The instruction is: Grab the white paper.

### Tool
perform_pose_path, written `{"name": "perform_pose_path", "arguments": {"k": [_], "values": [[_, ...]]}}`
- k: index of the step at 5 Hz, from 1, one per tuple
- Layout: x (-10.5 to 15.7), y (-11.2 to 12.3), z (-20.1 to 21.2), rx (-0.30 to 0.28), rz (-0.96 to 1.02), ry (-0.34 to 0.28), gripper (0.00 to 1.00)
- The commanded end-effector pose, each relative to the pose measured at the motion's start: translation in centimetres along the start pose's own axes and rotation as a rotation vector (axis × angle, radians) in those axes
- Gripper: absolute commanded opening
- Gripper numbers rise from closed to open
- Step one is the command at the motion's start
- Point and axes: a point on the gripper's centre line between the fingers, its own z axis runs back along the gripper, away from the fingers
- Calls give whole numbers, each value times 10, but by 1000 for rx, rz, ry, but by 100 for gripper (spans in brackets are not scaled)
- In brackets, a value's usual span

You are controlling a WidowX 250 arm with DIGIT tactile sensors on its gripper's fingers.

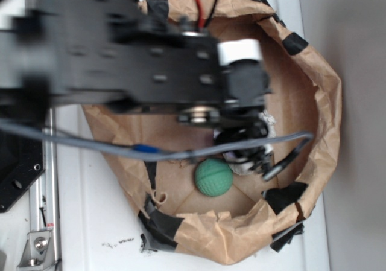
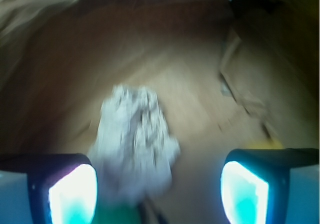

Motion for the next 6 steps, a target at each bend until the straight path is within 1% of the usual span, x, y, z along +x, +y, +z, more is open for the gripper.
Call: {"name": "perform_pose_path", "arguments": {"k": [1,2,3,4,5,6], "values": [[8,-46,-38,-60,-160,22,100],[11,-47,-47,-48,-142,40,83],[8,-41,-41,-48,-144,60,0],[10,-38,-20,-77,-182,49,0],[17,-22,31,-106,-321,22,0],[17,-7,76,-118,-450,-7,0]]}}
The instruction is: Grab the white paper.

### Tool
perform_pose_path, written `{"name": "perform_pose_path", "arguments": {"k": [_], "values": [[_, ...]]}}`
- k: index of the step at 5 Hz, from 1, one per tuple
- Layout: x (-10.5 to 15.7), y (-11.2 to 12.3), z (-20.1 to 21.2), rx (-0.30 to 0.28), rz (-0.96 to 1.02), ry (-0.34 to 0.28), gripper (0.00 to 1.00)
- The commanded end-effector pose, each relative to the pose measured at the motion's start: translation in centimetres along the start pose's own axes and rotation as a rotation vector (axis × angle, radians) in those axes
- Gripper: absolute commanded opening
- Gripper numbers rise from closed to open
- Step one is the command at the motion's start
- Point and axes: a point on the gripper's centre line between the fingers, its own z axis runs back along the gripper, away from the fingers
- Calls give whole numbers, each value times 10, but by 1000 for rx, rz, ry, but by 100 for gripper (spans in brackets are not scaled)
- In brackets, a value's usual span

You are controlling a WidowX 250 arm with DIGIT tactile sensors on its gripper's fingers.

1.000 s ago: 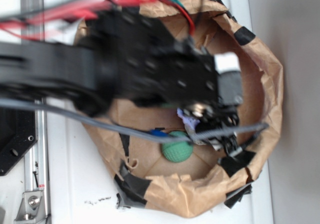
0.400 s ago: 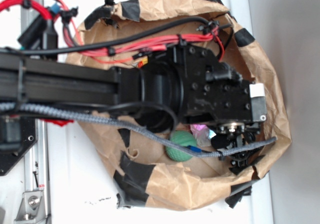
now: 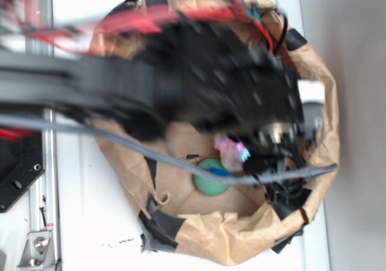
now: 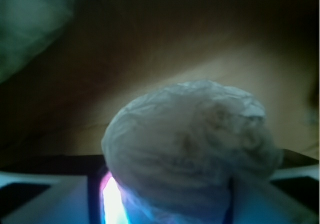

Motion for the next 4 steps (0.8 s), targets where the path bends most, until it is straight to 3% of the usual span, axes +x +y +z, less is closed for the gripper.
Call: {"name": "perform_pose_path", "arguments": {"k": [1,2,4], "values": [[-4,14,81,32,-212,-62,0],[-5,11,76,74,-230,6,0],[-8,12,70,123,-237,5,0]]}}
